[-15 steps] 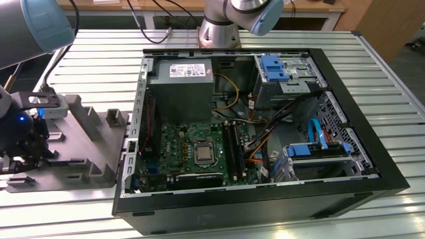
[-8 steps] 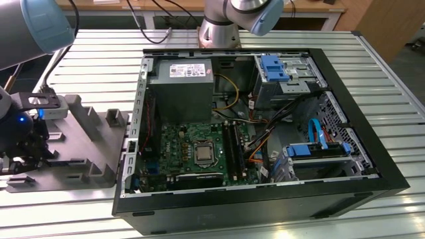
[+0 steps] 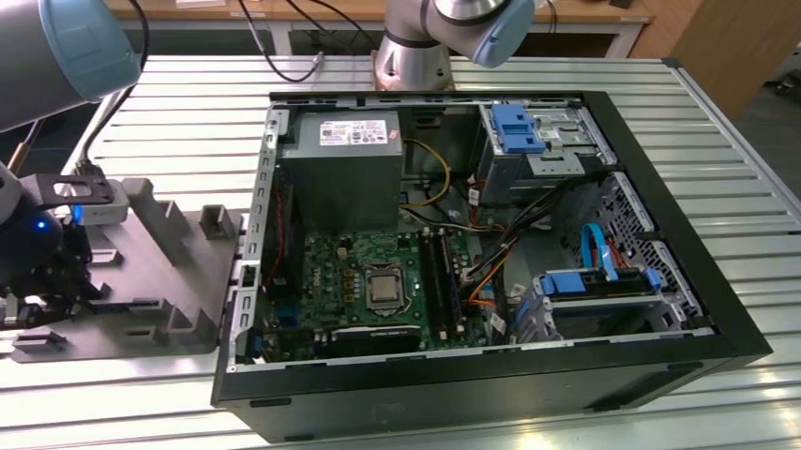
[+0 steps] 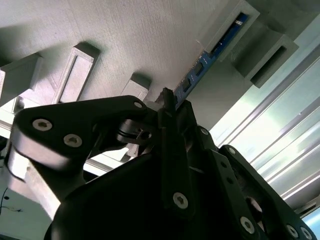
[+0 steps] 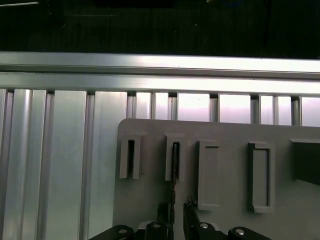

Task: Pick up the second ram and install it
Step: 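Pick up the second ram and move it above second insertion slot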

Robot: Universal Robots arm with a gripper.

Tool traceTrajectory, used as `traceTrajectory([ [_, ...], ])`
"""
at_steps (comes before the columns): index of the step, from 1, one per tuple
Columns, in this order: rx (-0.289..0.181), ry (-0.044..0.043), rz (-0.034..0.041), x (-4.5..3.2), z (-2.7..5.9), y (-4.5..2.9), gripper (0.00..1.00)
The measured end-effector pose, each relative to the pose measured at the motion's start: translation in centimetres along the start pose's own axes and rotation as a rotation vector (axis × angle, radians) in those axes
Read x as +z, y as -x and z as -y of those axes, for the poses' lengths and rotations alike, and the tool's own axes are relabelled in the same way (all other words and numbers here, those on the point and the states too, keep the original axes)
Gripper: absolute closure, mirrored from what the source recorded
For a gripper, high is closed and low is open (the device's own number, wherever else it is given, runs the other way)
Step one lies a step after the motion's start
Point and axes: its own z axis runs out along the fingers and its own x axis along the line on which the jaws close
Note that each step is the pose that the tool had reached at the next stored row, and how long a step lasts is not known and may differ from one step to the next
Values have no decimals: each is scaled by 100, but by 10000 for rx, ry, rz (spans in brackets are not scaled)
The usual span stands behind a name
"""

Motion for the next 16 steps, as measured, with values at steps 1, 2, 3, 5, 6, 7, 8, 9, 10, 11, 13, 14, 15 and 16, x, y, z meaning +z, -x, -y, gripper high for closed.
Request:
traceTrajectory([
  [1,0,0,0,0,0,0,74],
  [2,0,0,0,0,0,0,81],
  [3,0,0,0,0,0,0,81],
  [5,0,0,0,0,0,-1,81],
  [6,0,0,-1,0,0,-1,81],
  [7,0,0,0,0,0,-1,81],
  [8,0,0,0,0,0,-1,81],
  [9,-1,1,0,0,0,-1,81],
  [10,-1,0,0,0,0,-1,81],
  [11,0,1,-2,-1,0,-2,82],
  [13,-1,1,-1,-1,0,-2,87],
  [14,-1,1,-1,-1,0,-2,87],
  [15,0,0,0,0,0,-2,87],
  [16,0,1,-1,0,0,-2,87],
])
